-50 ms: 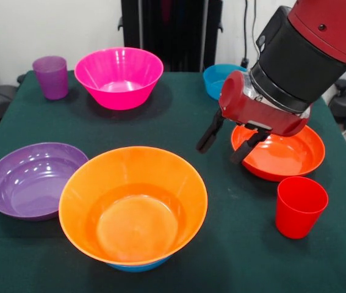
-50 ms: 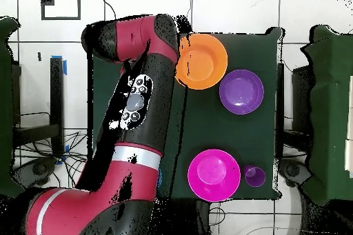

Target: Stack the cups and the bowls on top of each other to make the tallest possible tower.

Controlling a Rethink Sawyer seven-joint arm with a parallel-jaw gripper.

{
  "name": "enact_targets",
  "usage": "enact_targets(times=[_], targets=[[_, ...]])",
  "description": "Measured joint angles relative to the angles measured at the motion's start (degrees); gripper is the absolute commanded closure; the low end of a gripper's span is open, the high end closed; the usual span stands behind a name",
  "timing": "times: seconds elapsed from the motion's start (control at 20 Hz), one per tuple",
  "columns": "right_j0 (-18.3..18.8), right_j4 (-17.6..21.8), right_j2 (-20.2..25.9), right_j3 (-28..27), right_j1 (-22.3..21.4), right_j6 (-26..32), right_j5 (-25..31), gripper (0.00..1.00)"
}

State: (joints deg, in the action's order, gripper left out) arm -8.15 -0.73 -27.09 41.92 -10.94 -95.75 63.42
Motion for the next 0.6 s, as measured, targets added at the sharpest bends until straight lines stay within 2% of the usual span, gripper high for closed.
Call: enact_targets(times=[0.35, 0.6], targets=[[0.49, 0.07, 0.46, -0.68, 0.04, 0.0, 1.33, 0.0], [1.52, 0.06, 1.64, -3.66, 0.42, 0.0, 4.01, 0.0]])
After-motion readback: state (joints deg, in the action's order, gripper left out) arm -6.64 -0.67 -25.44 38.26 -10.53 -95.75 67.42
